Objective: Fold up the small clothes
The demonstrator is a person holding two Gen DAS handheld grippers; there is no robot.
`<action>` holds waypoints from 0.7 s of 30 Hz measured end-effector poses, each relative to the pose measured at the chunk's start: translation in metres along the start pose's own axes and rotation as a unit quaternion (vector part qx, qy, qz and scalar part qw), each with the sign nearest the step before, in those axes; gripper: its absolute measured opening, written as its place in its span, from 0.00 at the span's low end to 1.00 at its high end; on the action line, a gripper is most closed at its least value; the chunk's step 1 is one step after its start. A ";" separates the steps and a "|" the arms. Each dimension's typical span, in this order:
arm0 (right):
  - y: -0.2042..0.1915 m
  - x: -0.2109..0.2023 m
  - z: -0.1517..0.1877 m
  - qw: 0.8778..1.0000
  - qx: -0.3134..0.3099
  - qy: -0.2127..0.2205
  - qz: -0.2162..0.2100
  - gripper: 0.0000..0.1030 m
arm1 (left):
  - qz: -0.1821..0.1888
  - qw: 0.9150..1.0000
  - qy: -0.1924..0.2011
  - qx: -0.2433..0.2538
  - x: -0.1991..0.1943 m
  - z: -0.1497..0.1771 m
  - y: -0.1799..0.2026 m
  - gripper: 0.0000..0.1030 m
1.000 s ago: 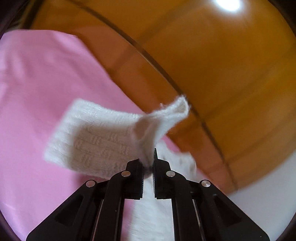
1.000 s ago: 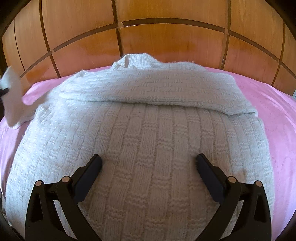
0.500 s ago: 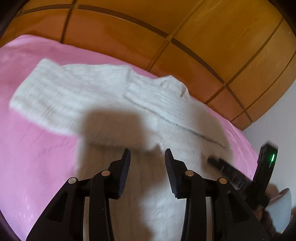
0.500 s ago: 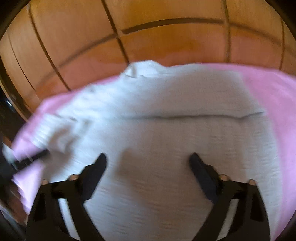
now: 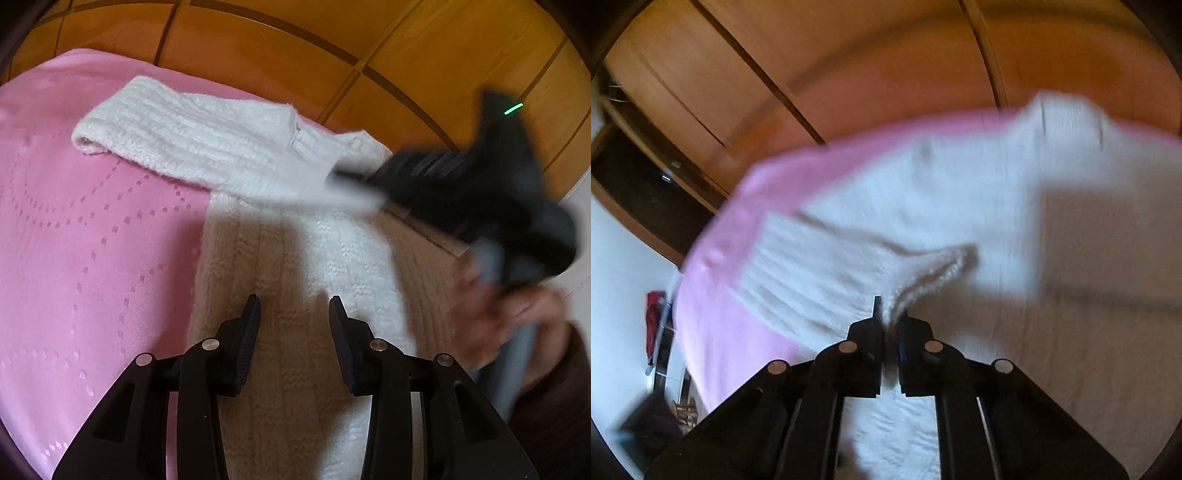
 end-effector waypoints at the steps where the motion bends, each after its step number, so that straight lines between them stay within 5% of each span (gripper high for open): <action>1: -0.004 -0.017 -0.005 1.000 -0.009 0.020 0.000 0.05 | 0.001 1.000 0.000 -0.001 0.001 0.000 -0.001 0.36; 5: -0.003 -0.093 -0.037 0.993 -0.027 0.113 0.009 0.05 | -0.003 1.000 -0.001 -0.004 0.005 -0.003 -0.001 0.36; 9: 0.031 -0.134 -0.057 0.987 -0.008 0.158 0.042 0.05 | -0.008 1.000 -0.001 -0.002 0.008 -0.005 0.000 0.36; 21: 0.197 -0.119 -0.024 0.970 0.159 0.116 0.143 0.05 | -0.022 1.000 -0.006 0.009 0.013 -0.002 0.007 0.36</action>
Point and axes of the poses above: each gripper's, at about its wrist camera, not at the fingertips, and x roughly the way its jaws point, y to its right, z to its underside, the point moved 3 cm from there along x, roughly the way its jaws point, and after that the axes turned 8 degrees about -y, right-handed, at the moved point
